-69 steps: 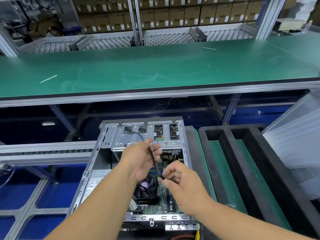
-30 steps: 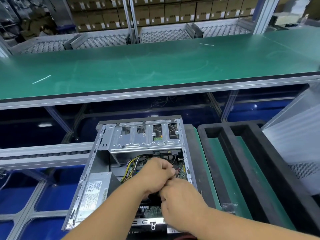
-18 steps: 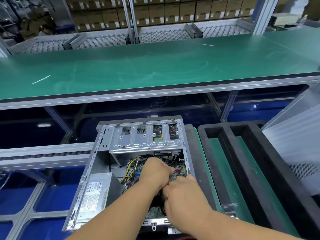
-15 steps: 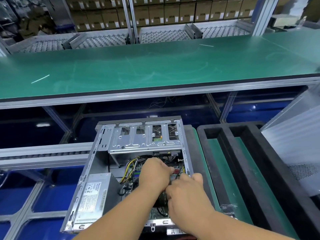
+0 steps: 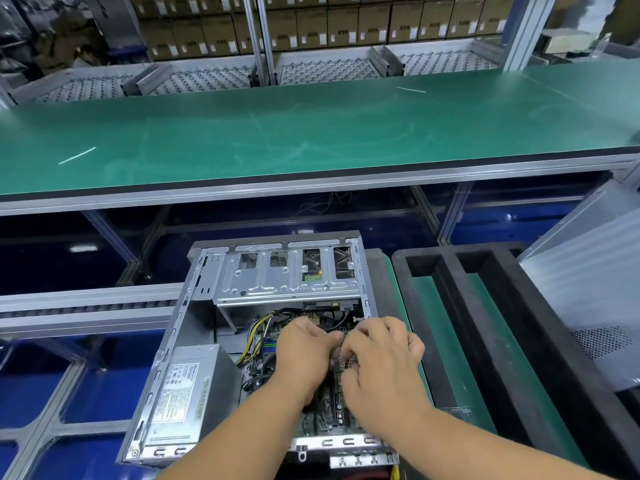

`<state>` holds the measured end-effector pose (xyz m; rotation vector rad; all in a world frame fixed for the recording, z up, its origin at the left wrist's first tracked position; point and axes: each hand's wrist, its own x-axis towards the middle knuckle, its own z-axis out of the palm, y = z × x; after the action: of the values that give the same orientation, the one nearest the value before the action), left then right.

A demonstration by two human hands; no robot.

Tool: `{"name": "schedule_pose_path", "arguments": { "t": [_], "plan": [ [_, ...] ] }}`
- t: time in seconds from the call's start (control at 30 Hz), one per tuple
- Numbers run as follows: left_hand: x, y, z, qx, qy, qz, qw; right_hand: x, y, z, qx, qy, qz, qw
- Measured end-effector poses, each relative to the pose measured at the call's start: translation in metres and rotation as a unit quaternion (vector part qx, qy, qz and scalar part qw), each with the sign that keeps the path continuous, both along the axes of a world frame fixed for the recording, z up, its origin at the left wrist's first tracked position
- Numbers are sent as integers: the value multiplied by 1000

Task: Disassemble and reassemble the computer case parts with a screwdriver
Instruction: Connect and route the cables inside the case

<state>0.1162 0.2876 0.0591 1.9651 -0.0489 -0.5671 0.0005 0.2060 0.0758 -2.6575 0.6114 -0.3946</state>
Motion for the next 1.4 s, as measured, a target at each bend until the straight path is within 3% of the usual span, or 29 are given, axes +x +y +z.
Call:
{"name": "schedule_pose_path", "arguments": {
  "t": [0.1, 0.23, 0.4, 0.6, 1.03, 1.4],
  "plan": [
    [1, -1, 2, -140, 157, 70, 975, 3, -2, 0, -12, 36, -3, 999],
    [7, 1, 9, -306, 337, 111, 883, 3, -2, 3, -45, 89, 24, 995],
    [11, 4, 14, -315, 426, 73, 845, 4, 1, 6, -74, 111, 35, 990],
    [17, -2, 14, -239, 434, 48, 867, 10, 0, 3, -118, 193, 55, 973],
    [24, -23, 10, -189, 263, 73, 943, 10, -1, -1, -111, 176, 53, 977],
    [11, -24, 9, -185, 233, 103, 949, 10, -1, 1, -99, 171, 56, 979]
  ]
}}
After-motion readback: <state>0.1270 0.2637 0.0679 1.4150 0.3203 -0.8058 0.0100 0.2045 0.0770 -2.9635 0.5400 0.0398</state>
